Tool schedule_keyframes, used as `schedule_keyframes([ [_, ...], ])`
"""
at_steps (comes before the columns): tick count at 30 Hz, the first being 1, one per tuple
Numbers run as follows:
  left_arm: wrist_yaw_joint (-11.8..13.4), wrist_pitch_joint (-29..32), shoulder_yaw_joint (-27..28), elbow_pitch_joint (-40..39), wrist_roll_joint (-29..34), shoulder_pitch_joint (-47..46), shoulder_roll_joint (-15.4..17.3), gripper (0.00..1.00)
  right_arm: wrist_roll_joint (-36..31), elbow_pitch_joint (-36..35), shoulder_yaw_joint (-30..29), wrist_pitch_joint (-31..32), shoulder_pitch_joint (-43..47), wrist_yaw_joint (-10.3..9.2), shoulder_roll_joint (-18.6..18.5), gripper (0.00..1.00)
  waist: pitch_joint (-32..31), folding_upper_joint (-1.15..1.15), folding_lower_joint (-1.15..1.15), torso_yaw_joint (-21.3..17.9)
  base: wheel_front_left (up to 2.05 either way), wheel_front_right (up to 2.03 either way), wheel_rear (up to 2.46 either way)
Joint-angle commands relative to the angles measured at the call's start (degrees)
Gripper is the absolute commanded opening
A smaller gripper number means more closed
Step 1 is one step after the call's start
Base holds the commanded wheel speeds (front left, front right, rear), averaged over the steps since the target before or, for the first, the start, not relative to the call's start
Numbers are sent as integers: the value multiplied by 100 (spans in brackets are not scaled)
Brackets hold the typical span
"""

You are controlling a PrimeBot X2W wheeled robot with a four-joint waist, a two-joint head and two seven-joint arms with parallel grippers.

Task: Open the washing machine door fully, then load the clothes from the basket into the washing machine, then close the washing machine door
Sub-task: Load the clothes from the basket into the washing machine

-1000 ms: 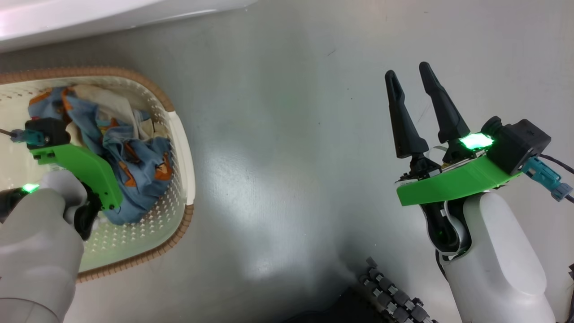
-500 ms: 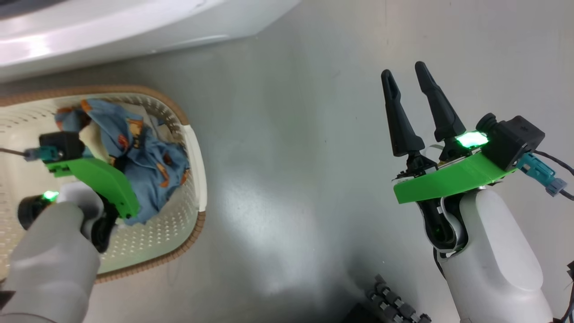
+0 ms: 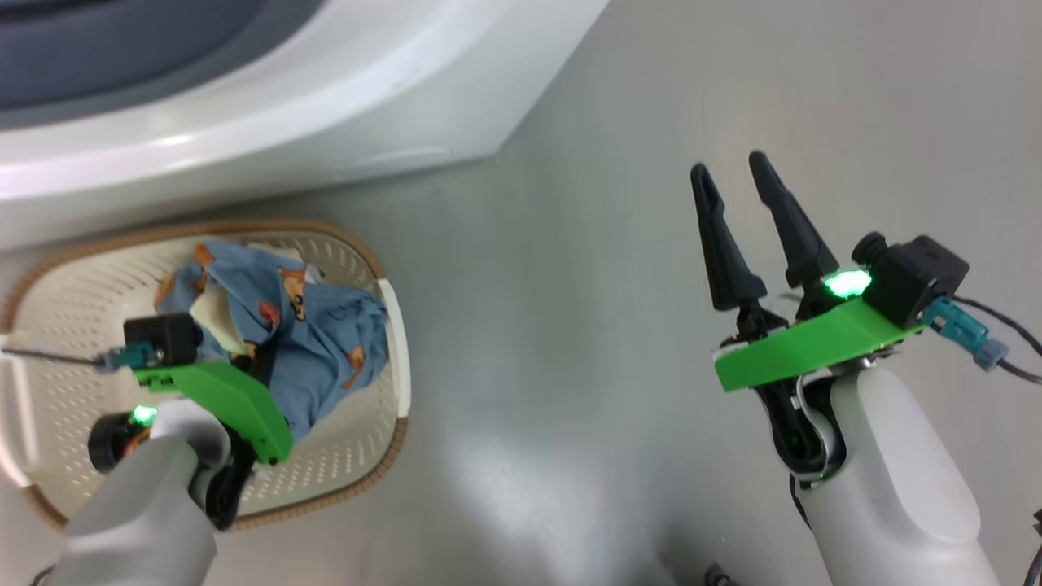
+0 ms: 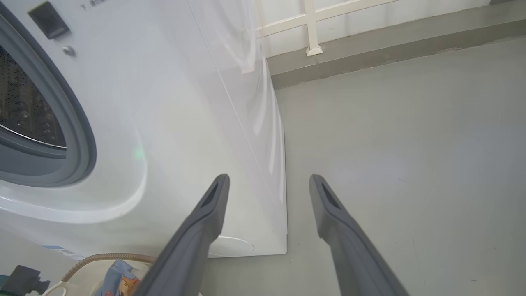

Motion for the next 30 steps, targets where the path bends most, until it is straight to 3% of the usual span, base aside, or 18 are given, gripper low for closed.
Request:
schedule_keyframes([
  [1,-19,-121,62,-113,-70,166,196,0,60,-84,113,-27,230,16,-11,100,-469,0,0,170,0,0,0],
  [8,-19,-616,-101,-392,-235,519,273,0,94,62,145,-27,390,16,-124,100,-1093,0,0,348,0,0,0],
  [19,-19,-848,3,-906,-183,938,387,0,154,226,150,-27,680,16,-281,100,-1880,0,0,665,0,0,0],
  [30,336,-854,1271,-2347,795,1867,511,0,218,371,144,-27,1027,16,-363,100,-2588,0,0,901,0,0,0],
])
